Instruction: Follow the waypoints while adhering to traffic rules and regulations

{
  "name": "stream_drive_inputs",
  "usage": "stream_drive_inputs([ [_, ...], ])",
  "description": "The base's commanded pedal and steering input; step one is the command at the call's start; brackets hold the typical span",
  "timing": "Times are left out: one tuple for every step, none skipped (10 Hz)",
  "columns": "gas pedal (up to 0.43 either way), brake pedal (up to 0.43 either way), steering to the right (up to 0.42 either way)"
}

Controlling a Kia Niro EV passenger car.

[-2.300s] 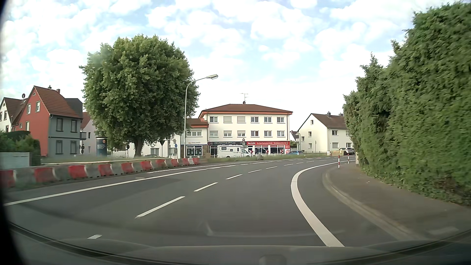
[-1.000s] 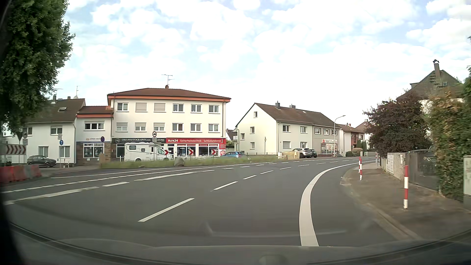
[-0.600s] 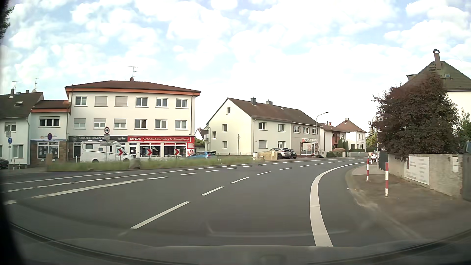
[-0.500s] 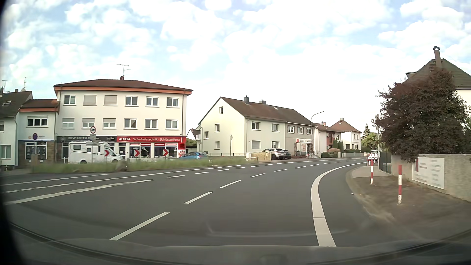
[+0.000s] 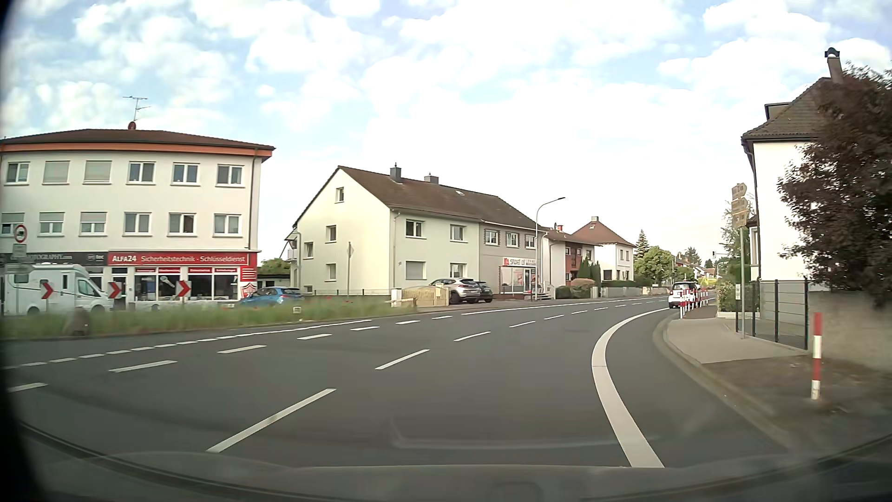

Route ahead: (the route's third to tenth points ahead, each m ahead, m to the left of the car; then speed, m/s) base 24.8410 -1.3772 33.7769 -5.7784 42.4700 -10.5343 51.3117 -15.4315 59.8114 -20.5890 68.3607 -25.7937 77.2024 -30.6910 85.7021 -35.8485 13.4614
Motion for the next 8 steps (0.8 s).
stream_drive_inputs([
  [0.047,0.030,0.086],
  [0.059,0.030,0.086],
  [0.059,0.030,0.083],
  [0.059,0.030,0.081],
  [0.059,0.030,0.081],
  [0.059,0.030,0.077],
  [0.067,0.030,0.073],
  [0.067,0.030,0.071],
])
